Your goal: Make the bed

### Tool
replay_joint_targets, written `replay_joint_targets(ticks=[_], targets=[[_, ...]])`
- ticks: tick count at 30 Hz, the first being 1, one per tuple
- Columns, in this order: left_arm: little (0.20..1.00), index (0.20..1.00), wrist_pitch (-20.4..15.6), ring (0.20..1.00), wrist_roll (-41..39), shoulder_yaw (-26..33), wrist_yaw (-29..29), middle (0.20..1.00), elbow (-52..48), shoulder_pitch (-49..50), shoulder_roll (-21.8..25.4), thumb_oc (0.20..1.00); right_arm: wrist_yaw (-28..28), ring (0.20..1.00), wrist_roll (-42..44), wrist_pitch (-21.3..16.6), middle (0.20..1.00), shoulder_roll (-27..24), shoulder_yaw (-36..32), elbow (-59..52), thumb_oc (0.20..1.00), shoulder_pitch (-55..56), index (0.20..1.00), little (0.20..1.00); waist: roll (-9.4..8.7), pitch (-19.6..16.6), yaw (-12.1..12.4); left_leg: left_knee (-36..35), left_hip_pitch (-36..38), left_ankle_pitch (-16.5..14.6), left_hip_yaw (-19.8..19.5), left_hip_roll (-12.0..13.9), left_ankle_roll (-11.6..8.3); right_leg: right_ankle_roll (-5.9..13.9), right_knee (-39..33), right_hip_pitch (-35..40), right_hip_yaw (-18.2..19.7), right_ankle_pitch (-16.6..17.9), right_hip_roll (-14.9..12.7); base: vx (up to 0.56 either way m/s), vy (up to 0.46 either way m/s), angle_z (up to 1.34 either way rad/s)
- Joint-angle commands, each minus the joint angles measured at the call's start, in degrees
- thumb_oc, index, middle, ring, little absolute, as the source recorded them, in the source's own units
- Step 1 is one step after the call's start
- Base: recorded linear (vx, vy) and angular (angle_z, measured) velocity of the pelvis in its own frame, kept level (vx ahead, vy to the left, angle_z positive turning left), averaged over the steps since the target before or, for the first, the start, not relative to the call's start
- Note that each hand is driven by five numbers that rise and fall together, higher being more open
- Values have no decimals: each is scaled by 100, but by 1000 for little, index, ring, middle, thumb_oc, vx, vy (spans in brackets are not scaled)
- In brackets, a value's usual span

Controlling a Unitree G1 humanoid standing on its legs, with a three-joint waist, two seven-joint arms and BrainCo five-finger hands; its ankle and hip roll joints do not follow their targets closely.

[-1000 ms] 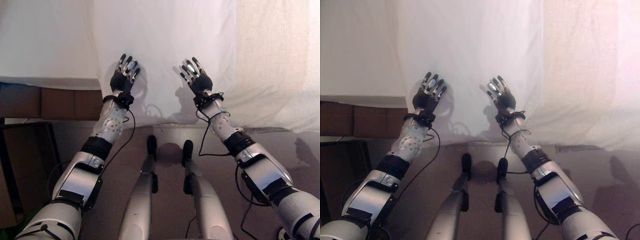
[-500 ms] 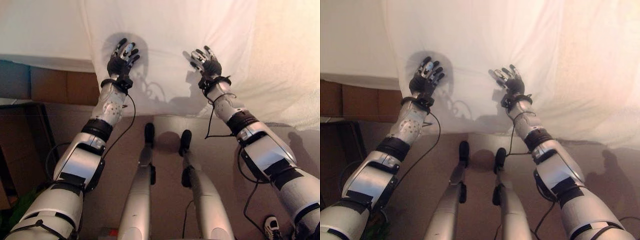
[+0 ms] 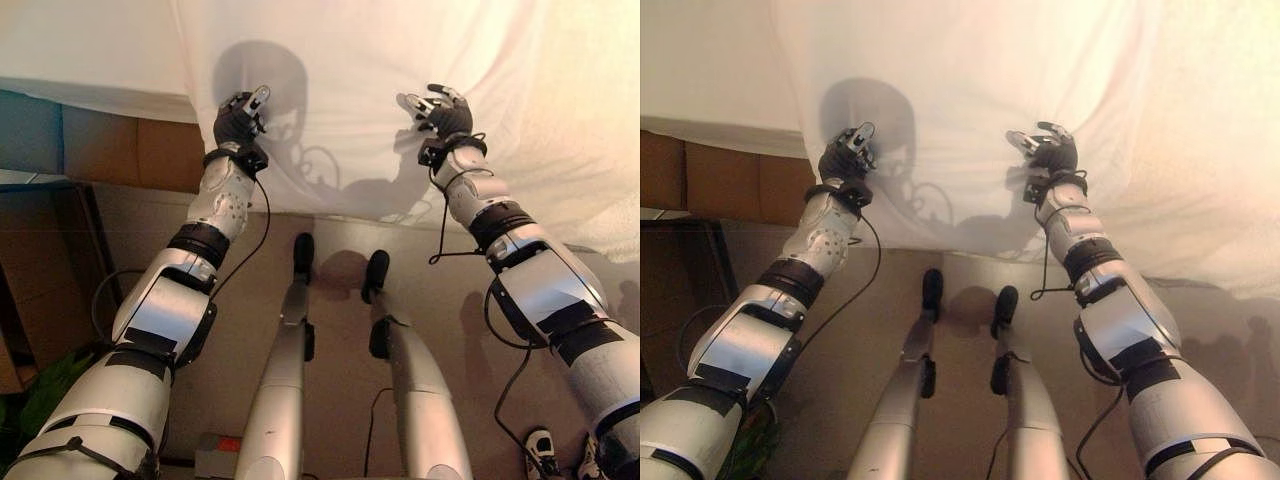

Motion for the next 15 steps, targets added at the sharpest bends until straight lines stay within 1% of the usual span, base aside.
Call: replay_joint_targets(ticks=[1, 6, 9, 10, 12, 13, 15], targets=[[1000, 1000, 10, 1000, 188, 378, 335, 1000, 673, 198, 201, 1000, -221, 1000, -41, 176, 1000, -229, -101, 316, 1000, 351, 1000, 1000, -78, 96, -41, 283, 278, -796, 295, -335, -114, 728, -1241, 638, 80, 501, -140, 0, 0, 0], [1000, 1000, -30, 1000, 189, 426, 379, 1000, 644, 226, 199, 1000, -231, 1000, -8, 161, 1000, -190, -132, 298, 1000, 390, 1000, 1000, -78, 96, -53, 304, 291, -808, 309, -343, -109, 725, -1223, 642, 120, 497, -139, 0, 0, 0], [1000, 1000, -92, 1000, 286, 536, 492, 1000, 534, 423, 217, 1000, -346, 1000, -263, 215, 1000, -361, -252, 434, 1000, 579, 1000, 1000, -91, 96, -69, 350, 283, -838, 319, -353, -98, 725, -1203, 641, 112, 494, -148, 0, 0, 0], [1000, 1000, -170, 1000, 352, 633, 590, 1000, 415, 596, 205, 1000, -411, 1000, -401, 253, 1000, -442, -384, 488, 1000, 794, 1000, 1000, -92, 96, -79, 378, 275, -854, 308, -360, -90, 723, -1191, 630, 114, 493, -150, 0, 0, 0], [1000, 1000, -170, 1000, 359, 633, 601, 1000, 400, 610, 200, 1000, -414, 1000, -407, 255, 1000, -442, -388, 479, 1000, 808, 1000, 1000, -91, 96, -77, 381, 282, -857, 307, -360, -90, 723, -1190, 637, 114, 491, -150, 0, 0, 0], [1000, 1000, -269, 1000, 344, 828, 727, 1000, 277, 904, 156, 1000, -499, 1000, -476, 278, 1000, -513, -614, 534, 1000, 1146, 1000, 1000, -93, 96, -89, 409, 254, -870, 304, -362, -77, 720, -1168, 609, 120, 489, -150, 0, 0, 0], [1000, 1000, -307, 1000, 362, 875, 777, 1000, 167, 1059, 119, 1000, -509, 1000, -514, 276, 1000, -545, -699, 497, 1000, 1306, 1000, 1000, -99, 96, -89, 430, 250, -879, 298, -367, -73, 719, -1157, 613, 123, 488, -151, 0, 0, 0]])
